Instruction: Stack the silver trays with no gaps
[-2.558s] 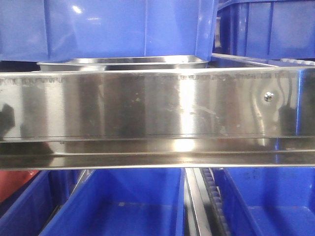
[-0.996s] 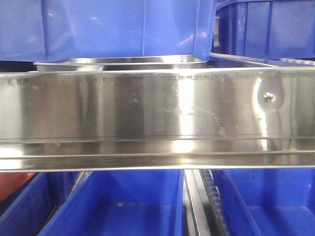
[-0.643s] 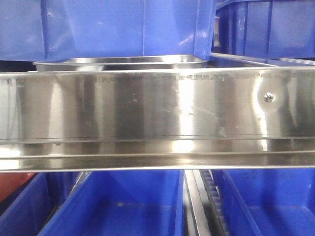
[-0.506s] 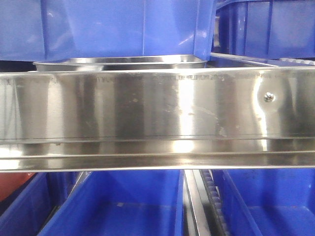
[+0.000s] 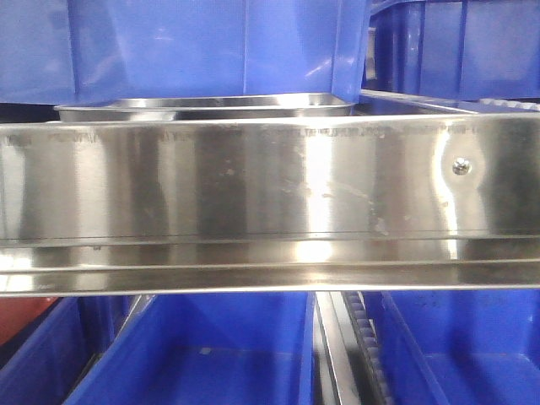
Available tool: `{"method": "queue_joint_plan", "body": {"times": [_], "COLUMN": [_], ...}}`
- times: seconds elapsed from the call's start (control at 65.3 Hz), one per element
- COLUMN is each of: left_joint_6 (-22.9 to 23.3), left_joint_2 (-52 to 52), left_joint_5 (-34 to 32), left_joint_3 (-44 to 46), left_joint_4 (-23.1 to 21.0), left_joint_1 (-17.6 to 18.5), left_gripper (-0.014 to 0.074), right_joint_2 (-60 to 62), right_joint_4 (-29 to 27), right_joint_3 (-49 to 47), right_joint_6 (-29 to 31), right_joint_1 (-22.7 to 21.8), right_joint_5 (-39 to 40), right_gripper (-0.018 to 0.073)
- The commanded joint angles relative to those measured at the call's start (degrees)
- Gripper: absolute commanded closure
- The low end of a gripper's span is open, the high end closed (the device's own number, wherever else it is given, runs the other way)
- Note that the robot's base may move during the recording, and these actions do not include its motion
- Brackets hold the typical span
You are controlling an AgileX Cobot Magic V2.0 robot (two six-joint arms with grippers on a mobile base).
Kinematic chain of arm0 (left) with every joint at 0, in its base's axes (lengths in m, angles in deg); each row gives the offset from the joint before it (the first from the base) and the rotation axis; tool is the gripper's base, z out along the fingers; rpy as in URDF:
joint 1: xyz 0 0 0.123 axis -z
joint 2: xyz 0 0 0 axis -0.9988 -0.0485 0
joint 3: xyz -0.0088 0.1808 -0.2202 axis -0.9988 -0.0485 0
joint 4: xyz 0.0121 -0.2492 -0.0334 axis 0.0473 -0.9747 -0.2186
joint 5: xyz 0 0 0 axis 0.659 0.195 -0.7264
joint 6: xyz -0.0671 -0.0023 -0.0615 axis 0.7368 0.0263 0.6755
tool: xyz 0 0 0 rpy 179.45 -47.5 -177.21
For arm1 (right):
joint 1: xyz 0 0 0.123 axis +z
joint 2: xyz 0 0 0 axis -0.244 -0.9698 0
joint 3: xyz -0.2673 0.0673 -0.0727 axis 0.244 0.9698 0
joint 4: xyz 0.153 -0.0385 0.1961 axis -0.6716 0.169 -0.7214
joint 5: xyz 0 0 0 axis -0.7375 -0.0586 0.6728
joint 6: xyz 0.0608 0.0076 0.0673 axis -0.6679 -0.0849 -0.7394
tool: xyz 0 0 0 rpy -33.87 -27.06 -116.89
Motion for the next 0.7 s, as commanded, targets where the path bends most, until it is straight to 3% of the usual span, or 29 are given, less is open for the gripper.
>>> {"method": "queue_joint_plan", "body": {"times": [0.0,0.092,0.199,0.322,0.567,0.689], "left_joint_6": [0.18,6.3,12.6,15.55,20.8,21.03], "left_joint_2": [-2.76,-6.74,-10.83,-14.35,-18.38,-20.53], "left_joint_5": [6.11,9.43,12.46,15.24,17.08,17.08], "left_joint_3": [5.85,11.06,15.44,18.7,23.11,23.85], "left_joint_4": [0.55,5.89,11.01,11.29,10.65,10.35], "left_joint_1": [0.16,1.76,4.44,6.9,12.23,13.2], "left_gripper": [0.0612,0.0612,0.0612,0.0612,0.0612,0.0612], "right_joint_2": [-3.07,-7.98,-14.34,-21.06,-30.97,-34.24], "right_joint_4": [0.28,5.48,16.63,23.7,23.71,18.96], "right_joint_3": [-3.15,-7.07,-13.06,-20.48,-32.89,-35.17], "right_joint_6": [-1.54,-10.11,-22.81,-31.06,-31.52,-31.52], "right_joint_1": [4.29,9.29,15.58,21.44,25.16,24.94], "right_joint_5": [-0.27,-0.58,-5.52,-13.4,-22.34,-22.66], "right_gripper": [0.0615,0.0615,0.0615,0.0615,0.0616,0.0616]}}
